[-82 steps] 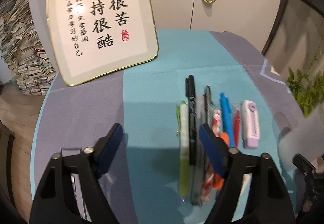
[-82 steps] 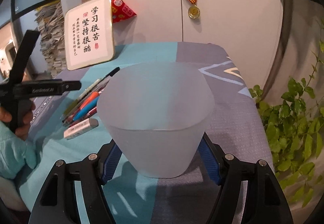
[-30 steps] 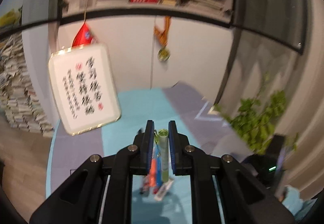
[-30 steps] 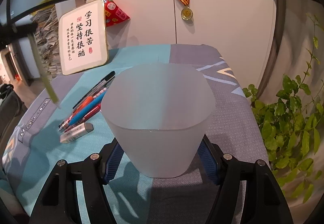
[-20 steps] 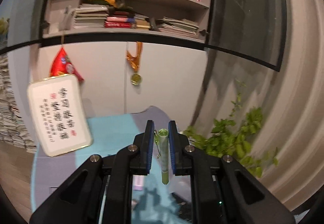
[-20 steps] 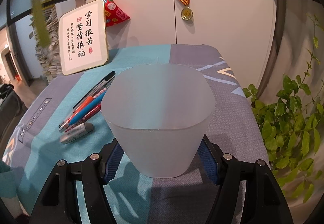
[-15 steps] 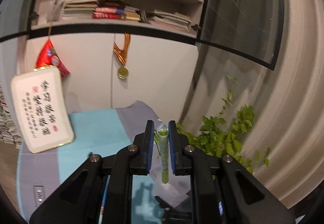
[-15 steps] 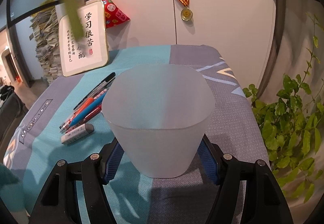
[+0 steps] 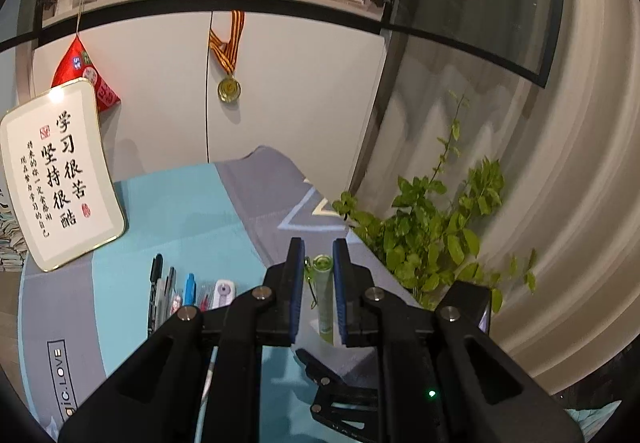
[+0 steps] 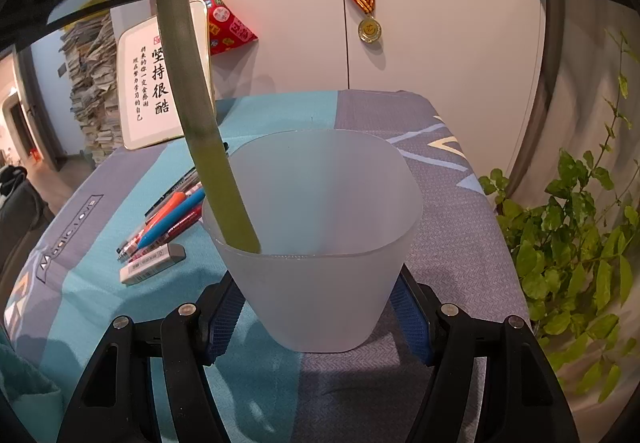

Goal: Organize stationery
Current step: 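Drop the green highlighter into the frosted cup with the left gripper, then move the left gripper back to the pens and grasp the clear pen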

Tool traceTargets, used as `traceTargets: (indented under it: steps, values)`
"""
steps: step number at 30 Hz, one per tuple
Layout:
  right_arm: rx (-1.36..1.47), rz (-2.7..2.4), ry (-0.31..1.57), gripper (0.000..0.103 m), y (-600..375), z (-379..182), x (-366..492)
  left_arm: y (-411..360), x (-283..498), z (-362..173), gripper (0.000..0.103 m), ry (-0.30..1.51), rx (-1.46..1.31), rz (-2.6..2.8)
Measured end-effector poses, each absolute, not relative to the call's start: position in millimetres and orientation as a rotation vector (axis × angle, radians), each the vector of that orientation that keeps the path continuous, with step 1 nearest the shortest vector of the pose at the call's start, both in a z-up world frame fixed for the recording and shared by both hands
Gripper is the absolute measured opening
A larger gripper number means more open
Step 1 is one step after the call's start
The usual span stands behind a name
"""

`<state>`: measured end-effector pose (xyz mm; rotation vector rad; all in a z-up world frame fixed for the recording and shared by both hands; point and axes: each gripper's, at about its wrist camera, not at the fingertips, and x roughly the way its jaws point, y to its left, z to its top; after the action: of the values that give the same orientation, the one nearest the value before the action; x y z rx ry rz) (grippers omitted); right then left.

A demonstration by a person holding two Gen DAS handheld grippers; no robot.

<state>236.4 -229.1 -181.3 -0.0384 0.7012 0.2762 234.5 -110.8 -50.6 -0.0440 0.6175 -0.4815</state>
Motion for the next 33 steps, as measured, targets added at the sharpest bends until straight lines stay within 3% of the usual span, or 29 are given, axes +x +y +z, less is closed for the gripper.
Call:
traceTargets:
  steps: [15, 16, 20, 27, 33]
  values:
    - [-0.043, 0.27, 0.701, 0.07, -229.8, -180.6, 236.0, -112.3, 235.6, -68.3, 0.012, 0.678, 0.001, -0.461]
    - [-0.043, 0.27, 0.702, 0.07, -229.4, -180.7, 235.9, -111.8, 235.0, -68.1, 0.014, 0.679, 0.005, -0.462]
    - [-0.044, 0.269, 0.702, 0.07, -228.9, -180.3, 235.8, -100.6, 230.7, -59.8, 0.041, 0.646, 0.0, -0.436]
    - [-0.044, 0.269, 0.702, 0.07, -229.2, -180.1, 235.8, -42.5, 227.6, -52.5, 0.044, 0.584, -0.045, -0.304]
    - [-0.045, 0.266, 0.699, 0.07, -229.0, -179.6, 236.0, 6.9, 243.6, -96.8, 0.042, 0.686, -0.055, -0.15]
